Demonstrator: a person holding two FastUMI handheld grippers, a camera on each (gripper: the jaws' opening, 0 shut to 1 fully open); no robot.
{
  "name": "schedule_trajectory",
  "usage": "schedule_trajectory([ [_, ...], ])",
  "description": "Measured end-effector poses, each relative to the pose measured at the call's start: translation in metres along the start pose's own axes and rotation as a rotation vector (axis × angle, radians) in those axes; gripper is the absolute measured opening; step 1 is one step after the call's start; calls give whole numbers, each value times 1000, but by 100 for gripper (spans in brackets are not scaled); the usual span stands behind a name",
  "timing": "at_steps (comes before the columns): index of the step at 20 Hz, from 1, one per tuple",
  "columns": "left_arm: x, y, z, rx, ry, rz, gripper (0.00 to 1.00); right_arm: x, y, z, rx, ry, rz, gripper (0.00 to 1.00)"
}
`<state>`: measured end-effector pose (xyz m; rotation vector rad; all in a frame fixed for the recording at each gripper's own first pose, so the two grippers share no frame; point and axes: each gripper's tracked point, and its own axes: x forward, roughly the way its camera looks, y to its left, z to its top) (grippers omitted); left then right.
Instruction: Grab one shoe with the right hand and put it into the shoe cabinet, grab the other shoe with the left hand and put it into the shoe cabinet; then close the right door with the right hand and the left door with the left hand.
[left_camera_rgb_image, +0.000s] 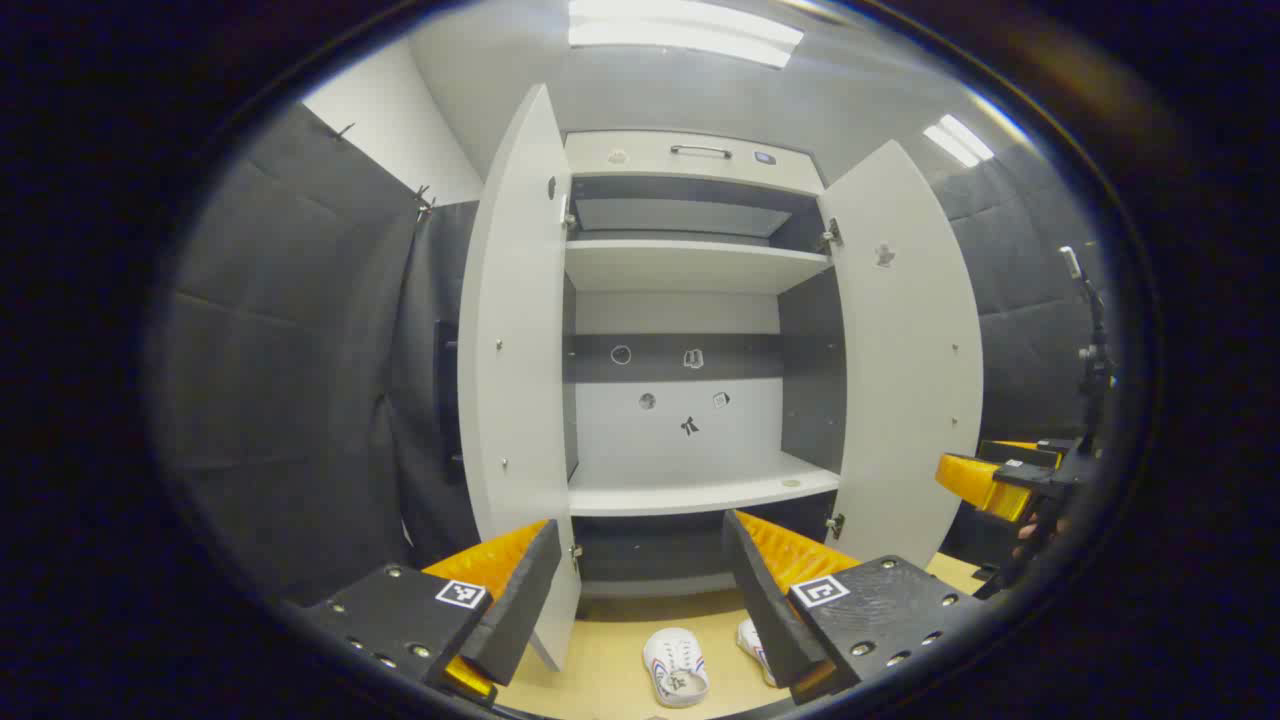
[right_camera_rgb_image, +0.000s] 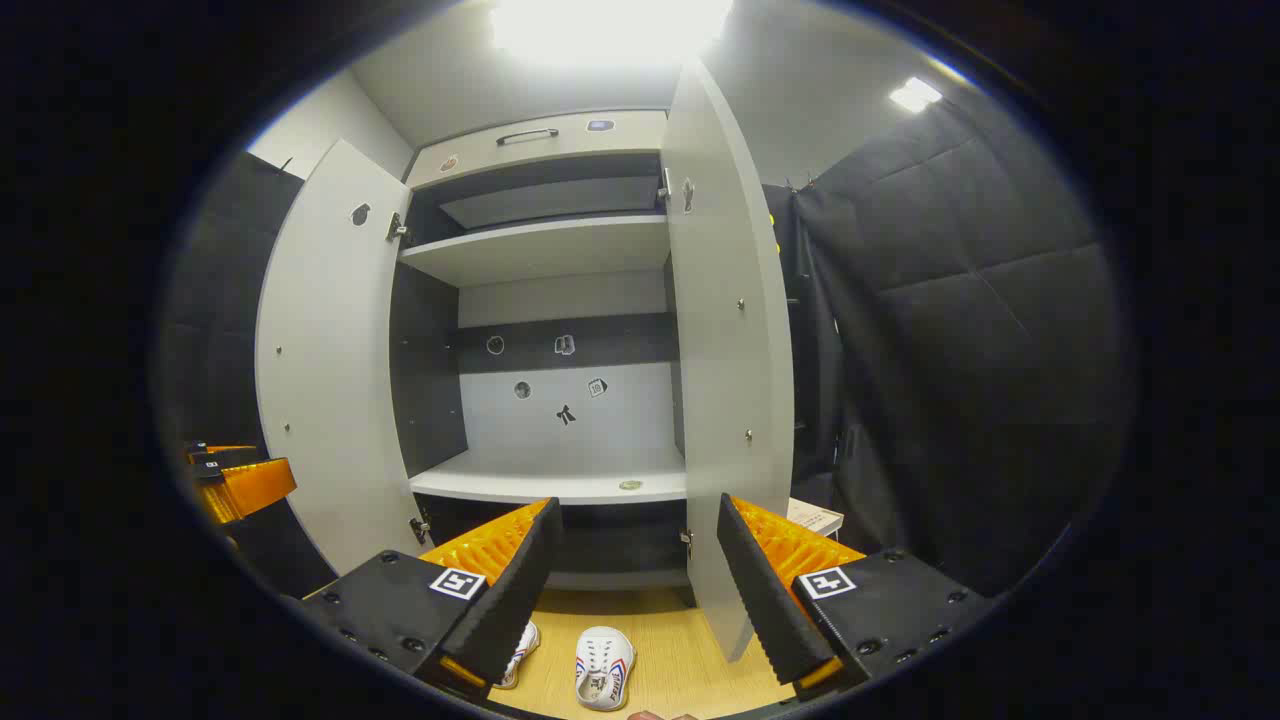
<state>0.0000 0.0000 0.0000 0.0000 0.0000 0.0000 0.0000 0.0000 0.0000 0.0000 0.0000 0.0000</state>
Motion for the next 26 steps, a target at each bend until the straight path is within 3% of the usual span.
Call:
schedule_trajectory([
  [6,-17,15,-15,53,-10,7,94,-10,-1,-13,7,44,-14,98],
  [19,-27,37,-55,-80,84,61,94,-8,18,-44,9,141,33,96],
  [26,-43,59,-91,-116,143,134,94,25,29,-63,-73,227,62,98],
])
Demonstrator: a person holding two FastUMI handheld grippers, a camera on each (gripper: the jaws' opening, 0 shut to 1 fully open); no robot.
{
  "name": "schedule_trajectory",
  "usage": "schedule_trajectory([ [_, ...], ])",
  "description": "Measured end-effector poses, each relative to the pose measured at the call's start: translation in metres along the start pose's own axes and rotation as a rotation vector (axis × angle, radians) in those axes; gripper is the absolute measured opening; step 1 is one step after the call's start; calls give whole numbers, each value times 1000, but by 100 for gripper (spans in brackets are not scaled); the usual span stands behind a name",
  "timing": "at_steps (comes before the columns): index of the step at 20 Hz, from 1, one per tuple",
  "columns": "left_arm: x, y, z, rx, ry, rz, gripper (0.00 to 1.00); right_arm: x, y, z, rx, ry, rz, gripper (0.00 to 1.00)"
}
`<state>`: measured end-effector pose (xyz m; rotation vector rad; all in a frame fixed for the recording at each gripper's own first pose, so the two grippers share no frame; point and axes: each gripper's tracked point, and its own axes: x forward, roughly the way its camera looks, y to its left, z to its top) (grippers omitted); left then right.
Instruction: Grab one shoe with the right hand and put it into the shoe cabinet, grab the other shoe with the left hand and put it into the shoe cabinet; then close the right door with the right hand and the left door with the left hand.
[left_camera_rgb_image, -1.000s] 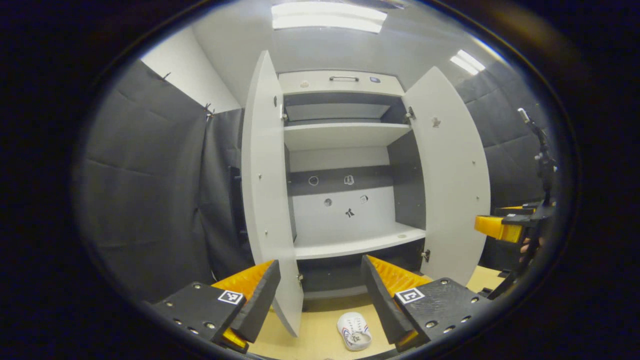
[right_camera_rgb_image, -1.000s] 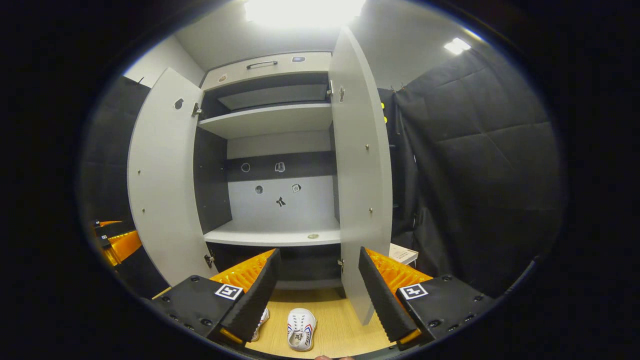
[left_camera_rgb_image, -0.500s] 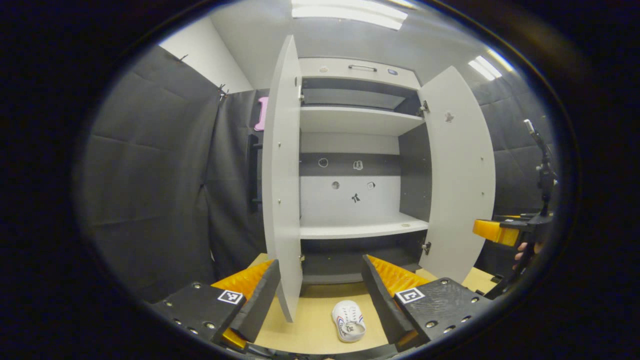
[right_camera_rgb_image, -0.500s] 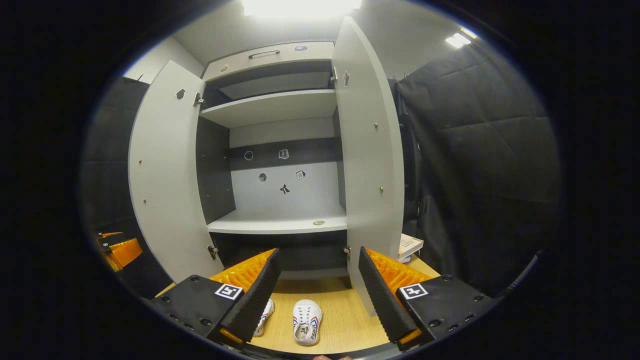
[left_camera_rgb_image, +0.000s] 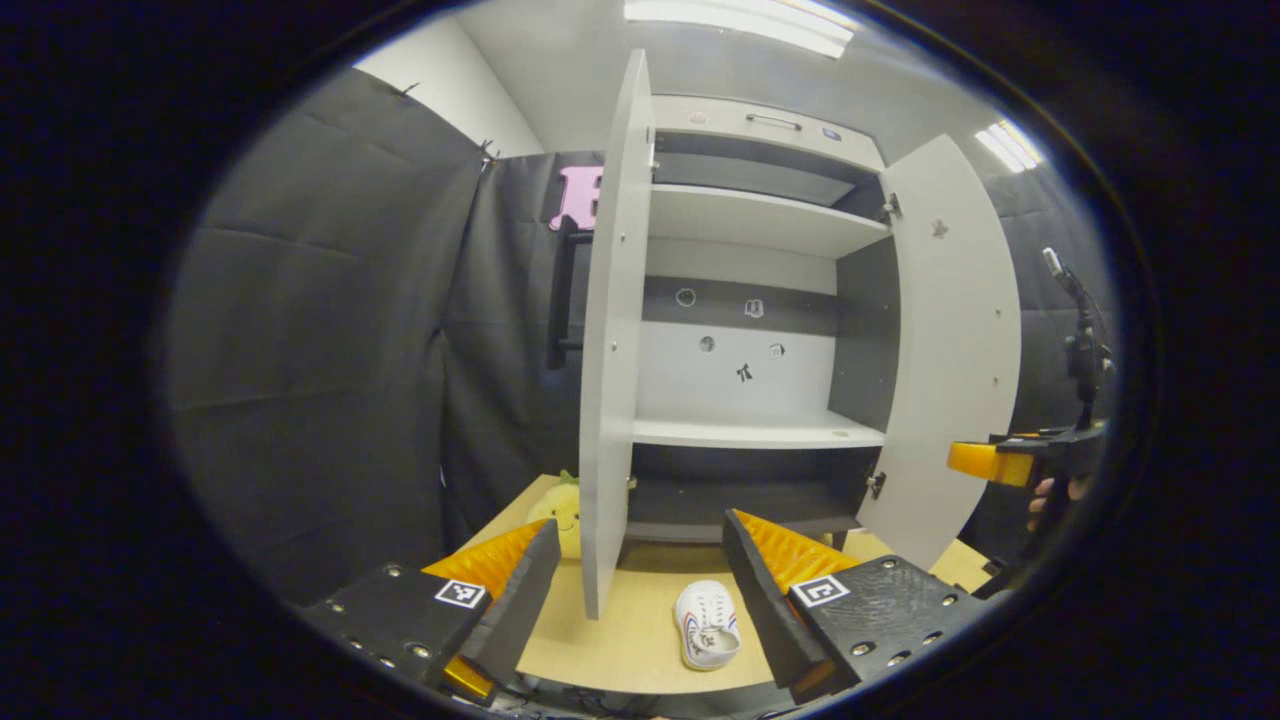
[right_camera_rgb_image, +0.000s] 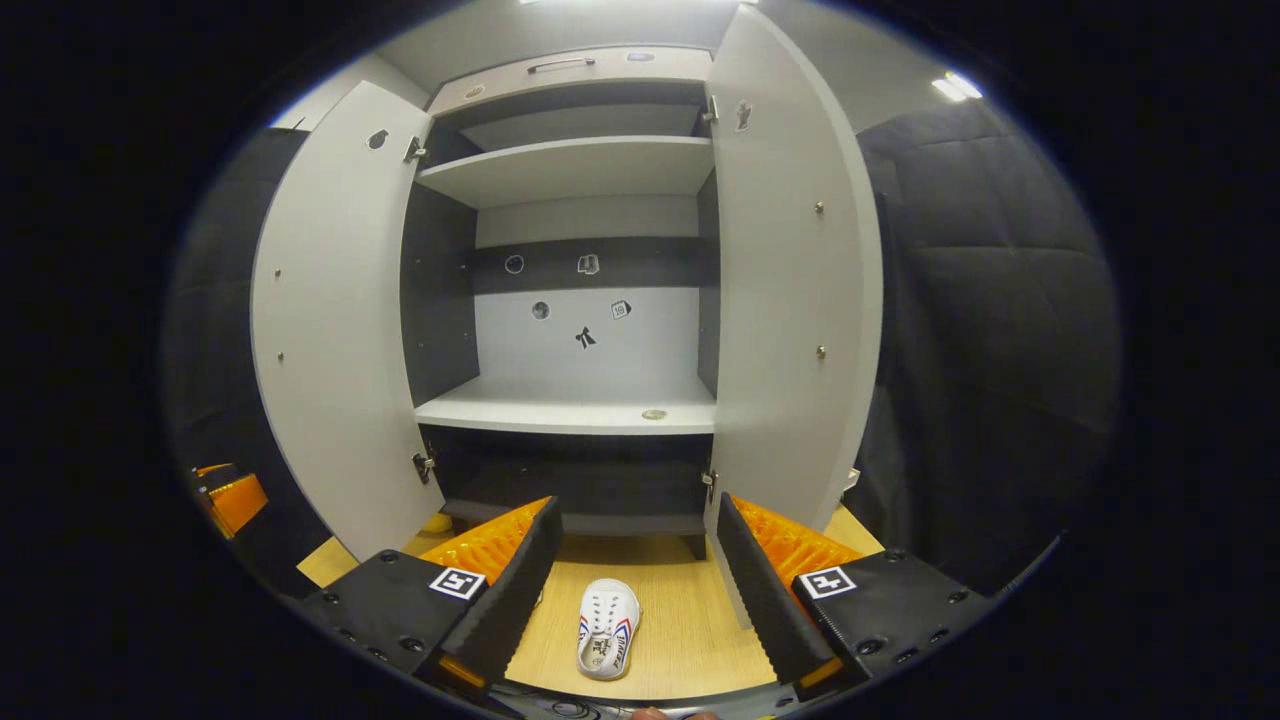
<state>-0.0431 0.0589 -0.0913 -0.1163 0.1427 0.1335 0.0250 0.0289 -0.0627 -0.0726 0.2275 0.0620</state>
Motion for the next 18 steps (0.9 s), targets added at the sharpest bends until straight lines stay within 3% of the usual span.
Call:
schedule_trajectory([
  [8,-15,30,-36,-12,62,71,94,63,37,-73,17,223,98,98],
  [15,-19,60,-91,-114,187,152,94,117,92,-188,-44,465,222,96],
  [18,-22,68,-106,-121,216,175,94,134,96,-233,-67,539,201,98],
])
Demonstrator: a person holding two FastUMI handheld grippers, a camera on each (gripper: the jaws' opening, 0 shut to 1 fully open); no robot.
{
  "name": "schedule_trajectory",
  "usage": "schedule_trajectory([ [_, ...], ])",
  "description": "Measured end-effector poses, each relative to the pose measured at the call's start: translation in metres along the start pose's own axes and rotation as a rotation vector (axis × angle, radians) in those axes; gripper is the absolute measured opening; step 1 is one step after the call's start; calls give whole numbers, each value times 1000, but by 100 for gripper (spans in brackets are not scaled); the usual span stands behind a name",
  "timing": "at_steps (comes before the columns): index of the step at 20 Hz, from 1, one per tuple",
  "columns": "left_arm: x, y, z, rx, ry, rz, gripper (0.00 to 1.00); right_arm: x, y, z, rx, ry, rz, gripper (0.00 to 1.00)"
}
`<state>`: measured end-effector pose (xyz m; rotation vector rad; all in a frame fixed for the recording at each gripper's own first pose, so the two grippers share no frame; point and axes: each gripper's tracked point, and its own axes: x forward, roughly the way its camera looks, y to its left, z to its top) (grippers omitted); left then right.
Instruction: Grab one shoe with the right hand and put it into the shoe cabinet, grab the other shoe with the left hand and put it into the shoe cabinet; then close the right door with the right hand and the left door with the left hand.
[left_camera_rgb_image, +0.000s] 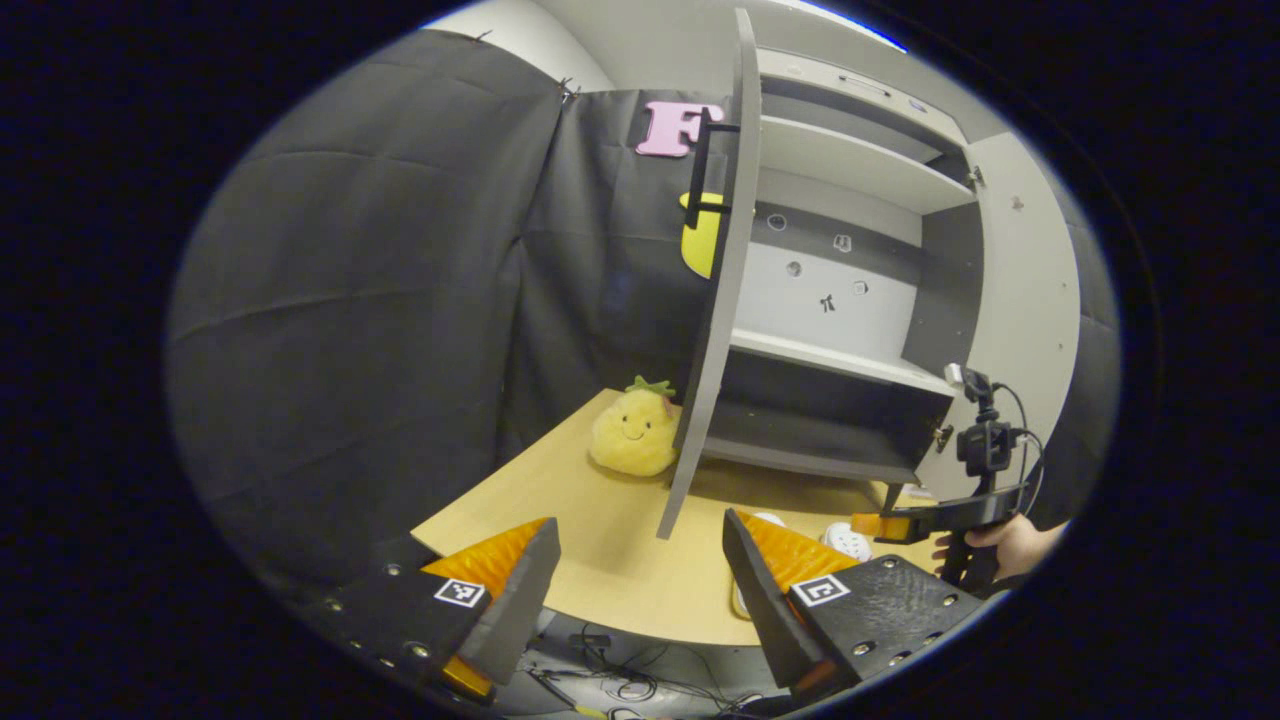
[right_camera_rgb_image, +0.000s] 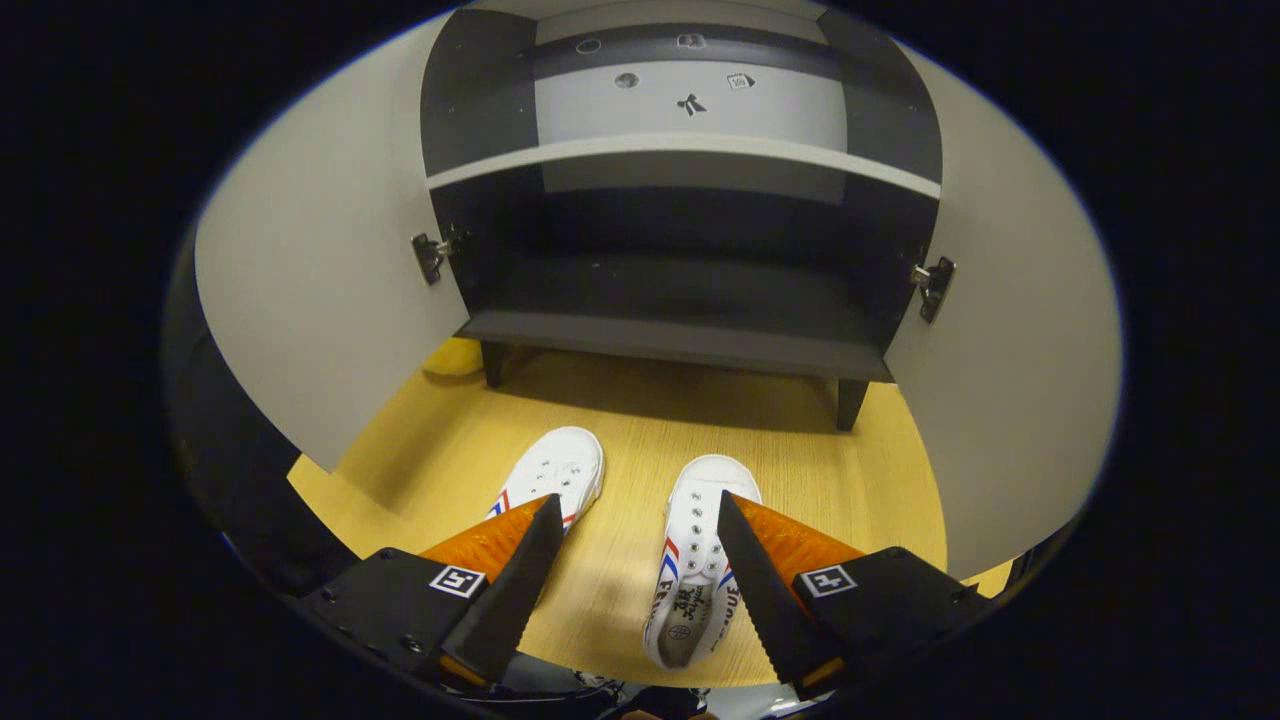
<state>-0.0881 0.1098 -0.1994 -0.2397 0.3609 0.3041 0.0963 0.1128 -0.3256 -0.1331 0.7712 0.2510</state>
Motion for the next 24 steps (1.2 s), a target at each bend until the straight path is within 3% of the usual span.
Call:
schedule_trajectory([
  [5,1,5,-17,-3,50,9,94,43,-1,-45,72,133,-23,98],
  [9,1,4,-22,1,67,16,94,58,-6,-72,31,212,-52,95],
  [13,4,1,-22,7,64,15,94,64,-11,-86,-187,286,-111,92],
  [15,4,-2,-19,19,58,13,94,64,-17,-86,-274,295,-167,82],
  [16,2,-4,-16,21,50,11,94,59,-30,-80,-288,296,-239,77],
  [18,-5,-8,-9,30,32,10,94,65,-28,-81,-184,290,-229,28],
  [20,-14,-8,-5,48,19,22,94,62,-29,-82,-166,323,-176,31],
  [24,-24,-19,-10,55,31,47,94,63,-29,-81,-133,352,-78,8],
])
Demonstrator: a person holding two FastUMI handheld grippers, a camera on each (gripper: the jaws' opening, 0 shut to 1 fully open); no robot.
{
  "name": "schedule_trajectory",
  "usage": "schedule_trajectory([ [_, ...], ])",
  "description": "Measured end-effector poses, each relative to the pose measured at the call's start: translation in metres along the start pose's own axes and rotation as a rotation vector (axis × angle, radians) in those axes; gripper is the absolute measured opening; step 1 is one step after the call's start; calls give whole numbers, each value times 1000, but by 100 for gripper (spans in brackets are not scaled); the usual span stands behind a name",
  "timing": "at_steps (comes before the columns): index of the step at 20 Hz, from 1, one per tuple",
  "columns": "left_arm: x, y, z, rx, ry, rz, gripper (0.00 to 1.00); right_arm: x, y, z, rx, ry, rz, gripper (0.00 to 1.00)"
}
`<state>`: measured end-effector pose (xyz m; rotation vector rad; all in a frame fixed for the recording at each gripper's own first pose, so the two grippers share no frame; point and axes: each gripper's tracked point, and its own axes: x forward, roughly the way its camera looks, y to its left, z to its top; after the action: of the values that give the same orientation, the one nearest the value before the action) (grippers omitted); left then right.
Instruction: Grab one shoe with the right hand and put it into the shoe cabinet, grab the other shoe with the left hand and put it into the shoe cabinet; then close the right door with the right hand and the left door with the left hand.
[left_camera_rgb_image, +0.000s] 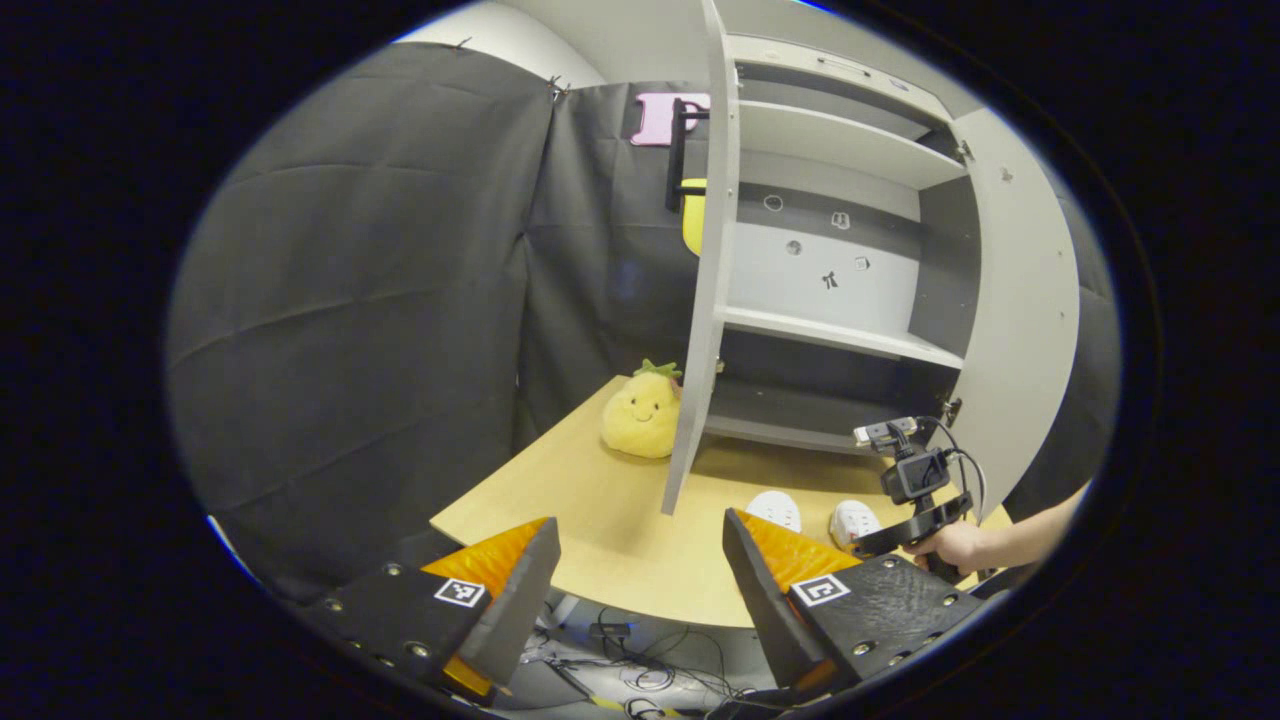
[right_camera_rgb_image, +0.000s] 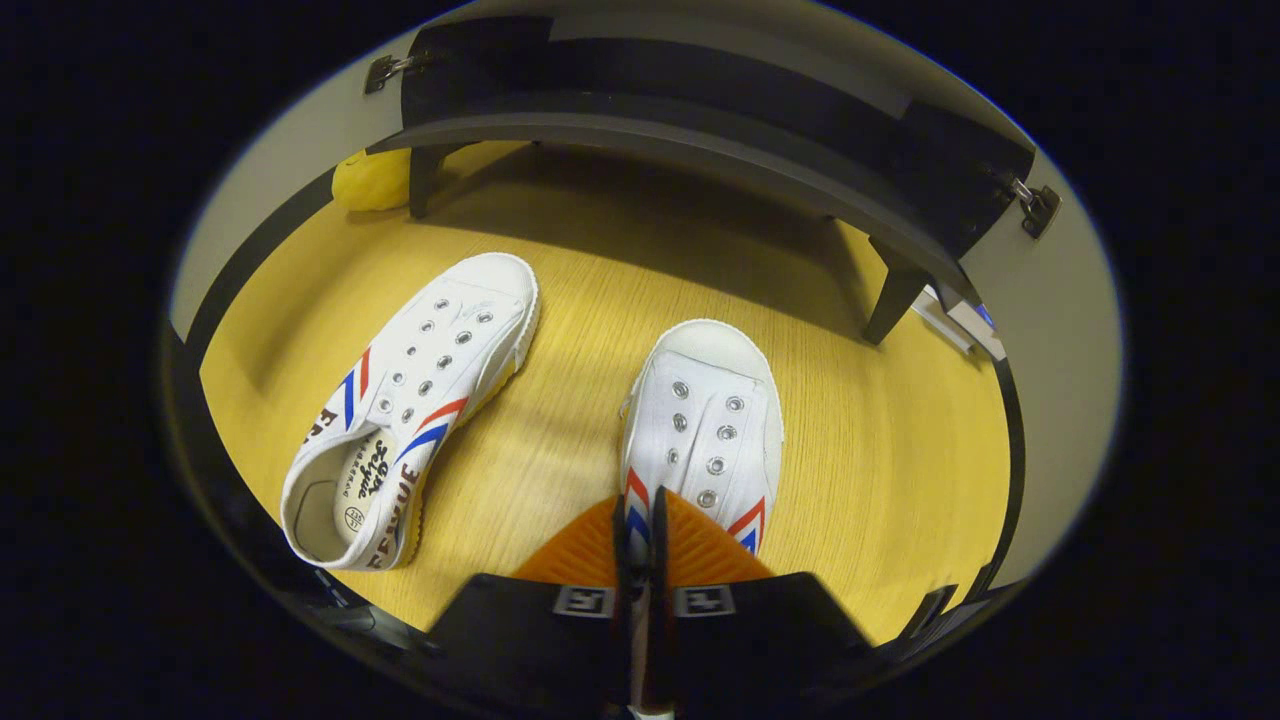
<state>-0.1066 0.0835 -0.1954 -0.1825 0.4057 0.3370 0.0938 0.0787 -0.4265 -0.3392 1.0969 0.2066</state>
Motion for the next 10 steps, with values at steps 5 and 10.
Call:
schedule_trajectory([
  [5,-14,-25,19,21,-27,23,95,-6,-4,-8,-105,18,54,4],
  [10,-30,-54,67,-26,-119,62,94,-5,-3,-7,-120,8,52,4],
])
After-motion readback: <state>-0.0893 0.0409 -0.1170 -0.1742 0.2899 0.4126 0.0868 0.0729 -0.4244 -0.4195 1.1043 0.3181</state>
